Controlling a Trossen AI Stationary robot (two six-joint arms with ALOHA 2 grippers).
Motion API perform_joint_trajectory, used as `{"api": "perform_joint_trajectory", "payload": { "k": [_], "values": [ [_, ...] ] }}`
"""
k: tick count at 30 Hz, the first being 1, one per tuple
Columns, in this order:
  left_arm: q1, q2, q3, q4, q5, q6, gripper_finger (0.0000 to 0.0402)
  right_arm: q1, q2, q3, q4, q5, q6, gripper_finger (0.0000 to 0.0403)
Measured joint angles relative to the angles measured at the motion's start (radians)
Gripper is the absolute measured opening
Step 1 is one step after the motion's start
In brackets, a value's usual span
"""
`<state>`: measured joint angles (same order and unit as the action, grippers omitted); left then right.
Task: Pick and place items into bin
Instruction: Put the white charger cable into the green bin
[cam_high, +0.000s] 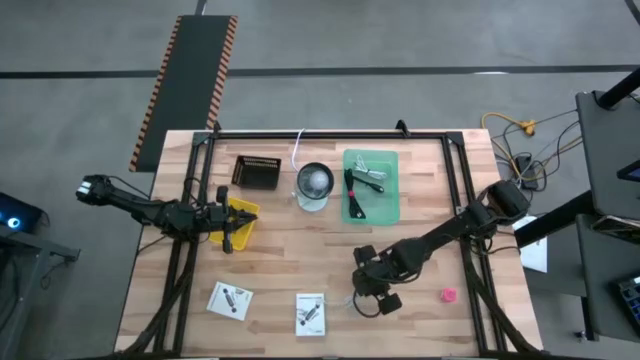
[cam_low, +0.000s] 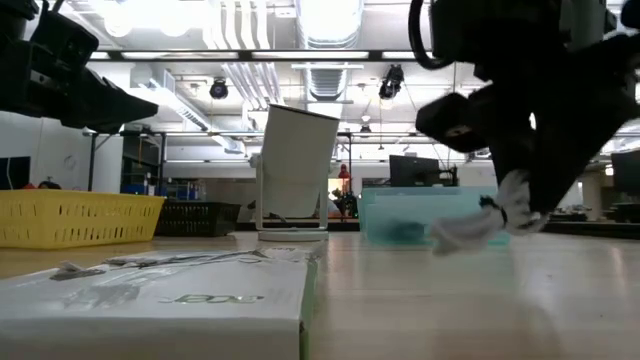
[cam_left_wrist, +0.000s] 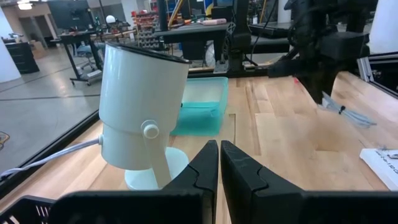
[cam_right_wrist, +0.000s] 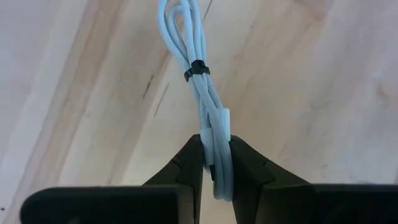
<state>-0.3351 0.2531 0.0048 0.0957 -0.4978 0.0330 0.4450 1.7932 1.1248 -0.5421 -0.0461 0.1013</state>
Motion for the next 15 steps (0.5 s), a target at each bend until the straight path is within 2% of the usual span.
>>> {"api": "perform_joint_trajectory", "payload": {
  "k": [15],
  "values": [
    [0.0, 0.001, 0.0, 0.0, 0.0, 0.0, 0.0002, 0.0, -0.155, -0.048, -0.037, 0.052, 0.022, 0.0043]
  ]
}}
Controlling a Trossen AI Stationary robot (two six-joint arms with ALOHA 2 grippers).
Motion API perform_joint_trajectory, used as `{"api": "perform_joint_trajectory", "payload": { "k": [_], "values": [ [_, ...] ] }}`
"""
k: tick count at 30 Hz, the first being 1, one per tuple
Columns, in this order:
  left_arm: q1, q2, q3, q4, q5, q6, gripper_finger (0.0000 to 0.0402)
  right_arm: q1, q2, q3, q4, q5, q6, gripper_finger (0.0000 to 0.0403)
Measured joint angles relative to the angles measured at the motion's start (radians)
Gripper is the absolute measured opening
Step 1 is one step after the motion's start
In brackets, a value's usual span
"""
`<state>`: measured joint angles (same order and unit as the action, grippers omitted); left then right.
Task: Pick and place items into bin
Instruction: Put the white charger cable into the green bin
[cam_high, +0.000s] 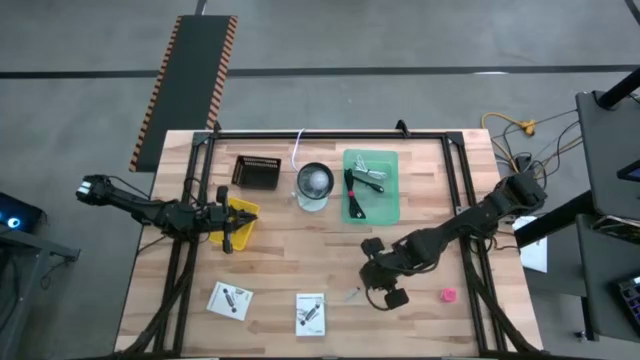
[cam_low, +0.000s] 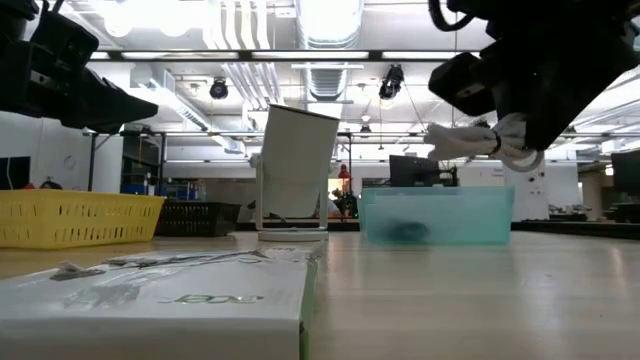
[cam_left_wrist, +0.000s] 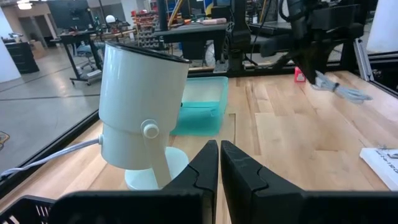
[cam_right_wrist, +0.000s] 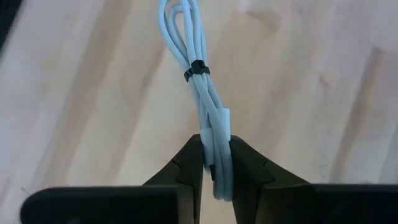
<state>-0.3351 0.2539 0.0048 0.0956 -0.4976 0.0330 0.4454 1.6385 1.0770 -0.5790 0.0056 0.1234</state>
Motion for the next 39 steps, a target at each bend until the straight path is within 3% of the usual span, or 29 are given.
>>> {"api": "perform_joint_trajectory", "payload": {
  "k": [22, 39],
  "values": [
    [0.0, -0.001, 0.0, 0.001, 0.0, 0.0, 0.0002, -0.013, -0.3, -0.167, 0.017, 0.179, -0.077, 0.0043],
    [0.0, -0.001, 0.0, 0.0, 0.0, 0.0, 0.0002, -0.183, -0.437, -0.205, 0.097, 0.124, -0.286, 0.0043]
  ]
}}
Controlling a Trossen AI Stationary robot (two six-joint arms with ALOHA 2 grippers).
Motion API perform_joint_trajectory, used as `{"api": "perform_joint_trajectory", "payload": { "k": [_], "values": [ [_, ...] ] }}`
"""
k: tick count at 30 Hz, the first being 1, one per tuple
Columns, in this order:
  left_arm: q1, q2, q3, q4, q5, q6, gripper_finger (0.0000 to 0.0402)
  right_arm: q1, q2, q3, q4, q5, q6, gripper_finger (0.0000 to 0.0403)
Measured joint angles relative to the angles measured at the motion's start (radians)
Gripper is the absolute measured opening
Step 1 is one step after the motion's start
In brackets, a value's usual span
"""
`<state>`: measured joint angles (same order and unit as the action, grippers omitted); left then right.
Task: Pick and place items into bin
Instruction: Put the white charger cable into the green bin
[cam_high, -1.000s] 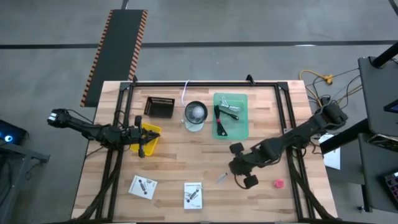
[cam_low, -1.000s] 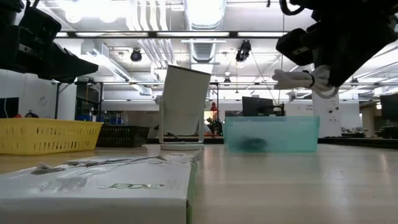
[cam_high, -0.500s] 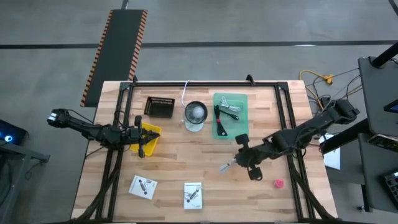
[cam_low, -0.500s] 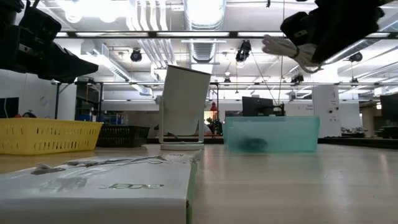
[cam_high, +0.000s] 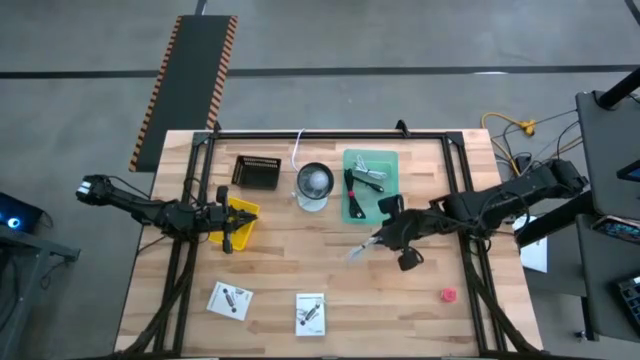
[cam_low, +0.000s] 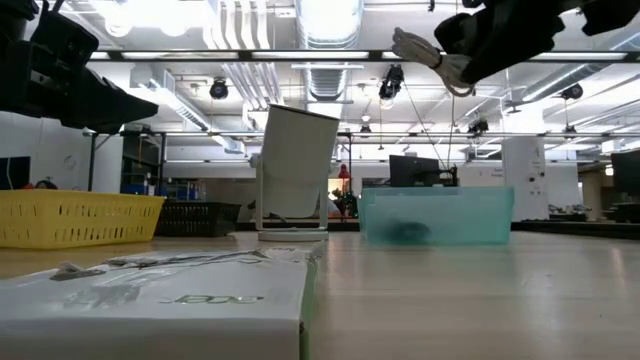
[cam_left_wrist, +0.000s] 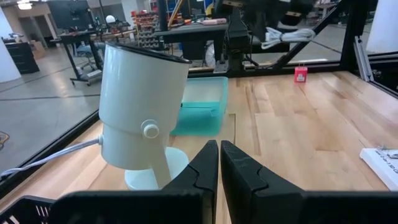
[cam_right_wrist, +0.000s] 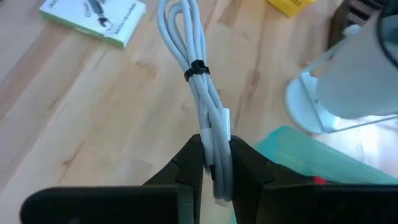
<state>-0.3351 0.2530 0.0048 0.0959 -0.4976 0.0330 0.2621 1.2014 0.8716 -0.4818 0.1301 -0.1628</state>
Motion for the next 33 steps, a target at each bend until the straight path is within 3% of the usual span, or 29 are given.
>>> {"api": "perform_joint_trajectory", "payload": {
  "k": [5, 15, 20, 26, 33],
  "values": [
    [0.0, 0.001, 0.0, 0.0, 0.0, 0.0, 0.0002, -0.074, -0.022, -0.001, 0.0, -0.028, -0.04, 0.0043],
    [0.0, 0.001, 0.0, 0.0, 0.0, 0.0, 0.0002, -0.264, -0.025, 0.003, -0.001, -0.223, -0.103, 0.0043],
    [0.0, 0.0, 0.0, 0.0, 0.0, 0.0, 0.0002, -0.368, -0.037, 0.024, -0.039, -0.288, 0.016, 0.0043],
    [0.0, 0.0, 0.0, 0.0, 0.0, 0.0, 0.0002, -0.442, -0.023, 0.017, -0.049, -0.277, 0.119, 0.0043],
    [0.0, 0.0, 0.0, 0.0, 0.0, 0.0, 0.0002, -0.448, 0.011, -0.01, 0.021, -0.125, 0.187, 0.0043]
  ]
}}
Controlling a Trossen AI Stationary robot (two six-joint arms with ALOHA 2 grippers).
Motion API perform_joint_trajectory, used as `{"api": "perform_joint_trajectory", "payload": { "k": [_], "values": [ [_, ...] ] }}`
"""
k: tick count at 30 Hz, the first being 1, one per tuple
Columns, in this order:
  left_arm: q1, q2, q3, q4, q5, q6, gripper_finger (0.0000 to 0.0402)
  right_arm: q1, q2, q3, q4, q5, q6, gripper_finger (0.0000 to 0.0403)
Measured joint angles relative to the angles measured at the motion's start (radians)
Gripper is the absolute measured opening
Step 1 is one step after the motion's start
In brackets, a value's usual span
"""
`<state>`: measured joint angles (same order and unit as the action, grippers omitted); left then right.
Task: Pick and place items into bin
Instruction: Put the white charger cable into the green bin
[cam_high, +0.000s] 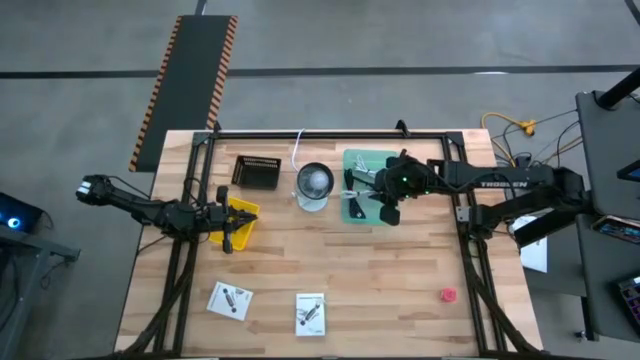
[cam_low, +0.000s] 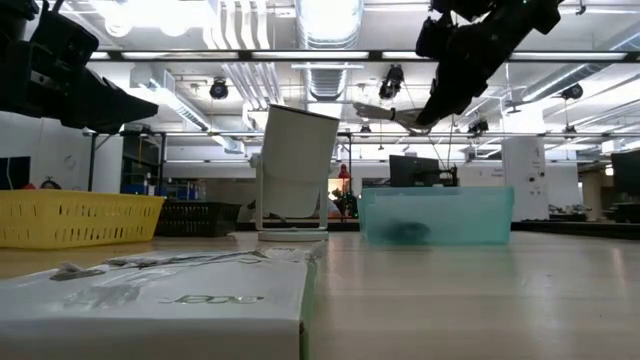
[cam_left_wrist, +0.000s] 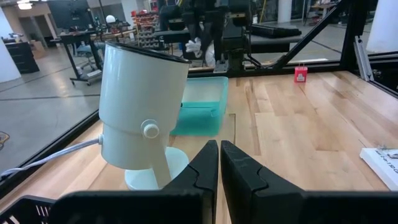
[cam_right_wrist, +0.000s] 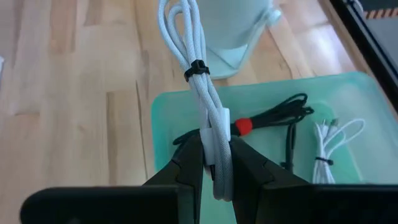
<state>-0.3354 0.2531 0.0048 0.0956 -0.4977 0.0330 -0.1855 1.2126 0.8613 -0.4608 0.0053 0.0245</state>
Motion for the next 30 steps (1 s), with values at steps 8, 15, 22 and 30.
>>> {"api": "perform_joint_trajectory", "payload": {
  "k": [8, 15, 22, 30],
  "values": [
    [0.0, 0.002, 0.0, 0.0, 0.0, 0.0, 0.0002, -0.01, 0.015, -0.002, -0.004, 0.096, 0.103, 0.0043],
    [0.0, 0.001, 0.0, 0.0, 0.0, 0.0, 0.0002, -0.012, 0.034, -0.004, 0.005, 0.128, 0.172, 0.0043],
    [0.0, 0.001, 0.0, 0.0, 0.0, 0.0, 0.0002, -0.038, 0.132, -0.004, 0.005, 0.154, 0.212, 0.0043],
    [0.0, 0.002, 0.0, 0.0, 0.0, 0.0, 0.0002, -0.109, 0.241, -0.005, -0.006, 0.154, 0.28, 0.0043]
  ]
}}
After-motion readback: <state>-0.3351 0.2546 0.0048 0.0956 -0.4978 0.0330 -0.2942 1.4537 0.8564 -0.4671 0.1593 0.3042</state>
